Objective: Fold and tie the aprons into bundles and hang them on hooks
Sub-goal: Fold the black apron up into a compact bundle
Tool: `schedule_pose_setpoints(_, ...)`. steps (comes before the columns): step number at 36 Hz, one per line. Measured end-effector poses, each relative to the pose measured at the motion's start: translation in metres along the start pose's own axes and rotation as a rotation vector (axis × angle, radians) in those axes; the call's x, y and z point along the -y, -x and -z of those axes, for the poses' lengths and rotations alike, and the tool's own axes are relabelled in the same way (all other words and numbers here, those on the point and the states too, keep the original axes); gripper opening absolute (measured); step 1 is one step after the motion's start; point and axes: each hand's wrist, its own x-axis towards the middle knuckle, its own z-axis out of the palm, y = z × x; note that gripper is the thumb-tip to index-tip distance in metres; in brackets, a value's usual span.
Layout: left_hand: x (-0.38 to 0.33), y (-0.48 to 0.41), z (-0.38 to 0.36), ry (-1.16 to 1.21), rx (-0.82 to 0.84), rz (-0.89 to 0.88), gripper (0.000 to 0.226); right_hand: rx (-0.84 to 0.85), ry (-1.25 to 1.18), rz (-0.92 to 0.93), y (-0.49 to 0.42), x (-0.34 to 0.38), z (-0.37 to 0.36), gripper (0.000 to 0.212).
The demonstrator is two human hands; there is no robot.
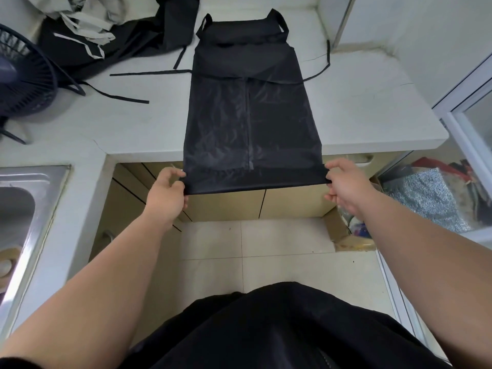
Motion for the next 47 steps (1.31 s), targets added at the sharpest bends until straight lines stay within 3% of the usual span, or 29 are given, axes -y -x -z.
schedule_pose_setpoints(2,-0.004,-0.007,0.002,0.072,0.043,0.073,0.032,0.01,-0.053,-0.04,-0.001,0.007,0.0,0.017)
schedule_pose_setpoints(5,-0.014,-0.011,0.007,0.254,0.074,0.227,0.02,0.05,-0.134,-0.116,-0.002,0.014,0.003,0.014)
schedule_pose_setpoints(10,-0.021,-0.012,0.023,0.47,0.224,0.216,0.043,0.124,0.037,-0.047,0.001,0.016,0.011,0.053)
schedule_pose_setpoints(12,-0.02,-0.013,0.025,0.445,0.271,0.161,0.035,0.117,0.089,0.011,-0.002,0.017,0.011,0.048)
schedule_pose_setpoints(14,-0.016,-0.017,0.024,0.342,0.276,0.076,0.019,0.096,0.115,0.092,-0.002,0.019,0.01,0.029)
schedule_pose_setpoints(17,-0.012,-0.023,0.021,0.152,0.156,-0.047,0.014,0.039,0.145,0.159,-0.004,0.021,0.007,0.009)
schedule_pose_setpoints(20,-0.015,-0.027,0.015,0.05,0.027,-0.156,0.032,-0.009,0.187,0.209,-0.006,0.024,0.008,0.034)
schedule_pose_setpoints(22,-0.02,-0.029,0.011,0.037,0.01,-0.189,0.026,-0.013,0.182,0.22,-0.009,0.025,0.008,0.038)
schedule_pose_setpoints(27,-0.024,-0.038,0.001,-0.012,-0.036,-0.183,0.022,-0.013,0.244,0.253,-0.022,0.029,0.005,0.027)
schedule_pose_setpoints(38,-0.032,-0.055,-0.013,-0.325,-0.14,-0.081,0.034,-0.032,0.216,0.135,-0.048,0.037,-0.006,0.033)
schedule_pose_setpoints(42,-0.031,-0.06,-0.021,-0.252,-0.179,-0.025,0.032,-0.02,0.158,0.082,-0.051,0.037,-0.008,0.033)
schedule_pose_setpoints(47,-0.032,-0.062,-0.023,0.054,-0.139,0.087,0.03,0.043,-0.002,0.012,-0.058,0.034,-0.006,0.033)
